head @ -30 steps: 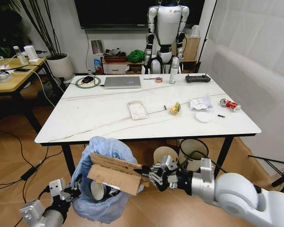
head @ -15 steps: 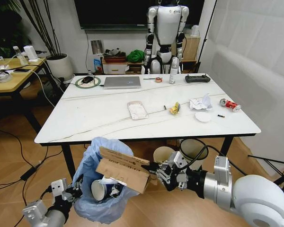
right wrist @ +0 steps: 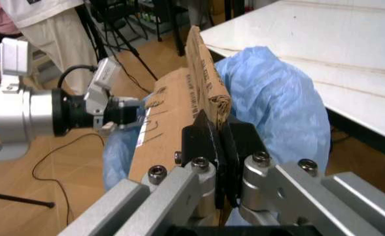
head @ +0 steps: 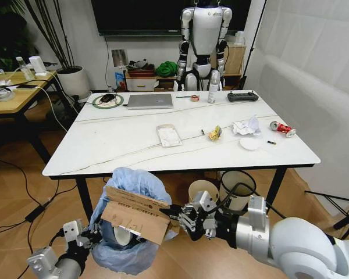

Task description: Pick up the trash bin and place the trash from the table into it.

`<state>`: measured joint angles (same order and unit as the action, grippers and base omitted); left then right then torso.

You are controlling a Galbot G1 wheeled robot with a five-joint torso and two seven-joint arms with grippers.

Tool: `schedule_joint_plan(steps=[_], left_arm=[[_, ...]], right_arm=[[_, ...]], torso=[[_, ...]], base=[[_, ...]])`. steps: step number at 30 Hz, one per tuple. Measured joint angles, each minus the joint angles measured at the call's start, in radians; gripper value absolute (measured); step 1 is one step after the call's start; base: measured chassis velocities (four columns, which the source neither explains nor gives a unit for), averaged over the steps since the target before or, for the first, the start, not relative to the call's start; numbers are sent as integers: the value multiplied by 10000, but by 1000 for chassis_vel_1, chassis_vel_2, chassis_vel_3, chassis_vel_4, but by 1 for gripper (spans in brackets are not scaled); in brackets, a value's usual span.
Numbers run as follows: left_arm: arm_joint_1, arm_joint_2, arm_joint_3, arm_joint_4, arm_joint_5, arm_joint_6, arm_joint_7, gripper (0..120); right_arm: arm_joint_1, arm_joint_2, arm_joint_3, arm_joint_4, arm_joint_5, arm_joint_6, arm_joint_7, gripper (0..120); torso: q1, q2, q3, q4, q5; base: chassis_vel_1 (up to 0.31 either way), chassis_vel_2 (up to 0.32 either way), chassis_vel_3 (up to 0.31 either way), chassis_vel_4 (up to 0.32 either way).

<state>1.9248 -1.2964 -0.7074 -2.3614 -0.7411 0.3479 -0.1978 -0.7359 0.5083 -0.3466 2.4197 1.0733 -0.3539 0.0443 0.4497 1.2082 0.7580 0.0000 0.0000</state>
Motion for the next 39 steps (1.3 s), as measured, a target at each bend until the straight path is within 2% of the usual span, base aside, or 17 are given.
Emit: schedule_joint_plan(steps=[4,12,25,30,33,34,39], left_arm=[[76,-16,3,-55,1,11,1,1],[97,17,-82,-117,-52,16,-10,1],[96,12,-55,-138,-52,13,-11,1],[98,15,-37,-147,-52,13,-11,1],[105,13,-31,-162,-51,12,-12,1],[105,13,-31,-162,-51,12,-12,1],[110,-36,-7,-169,-17,12,-15,1]], right_arm=[[557,306,-436,-406,16,1,14,0],[438,379,-575,-474,-51,3,20,0],[-330,17,-34,-277,-237,4,10,0],[-827,-139,322,-234,-367,1,0,13],[-1177,-245,601,-185,-442,1,-23,26],[-1177,-245,601,-185,-442,1,-23,26],[-1619,-396,992,-66,-479,-11,-50,49]], torso=[[0,0,0,2,0],[0,0,0,-1,-1],[0,0,0,-1,0],[0,0,0,-2,1],[0,0,0,-1,1],[0,0,0,-1,1],[0,0,-1,-1,0]], base=[[0,0,0,0],[0,0,0,0],[0,0,0,0],[0,0,0,0],[0,0,0,0],[0,0,0,0],[0,0,0,0]])
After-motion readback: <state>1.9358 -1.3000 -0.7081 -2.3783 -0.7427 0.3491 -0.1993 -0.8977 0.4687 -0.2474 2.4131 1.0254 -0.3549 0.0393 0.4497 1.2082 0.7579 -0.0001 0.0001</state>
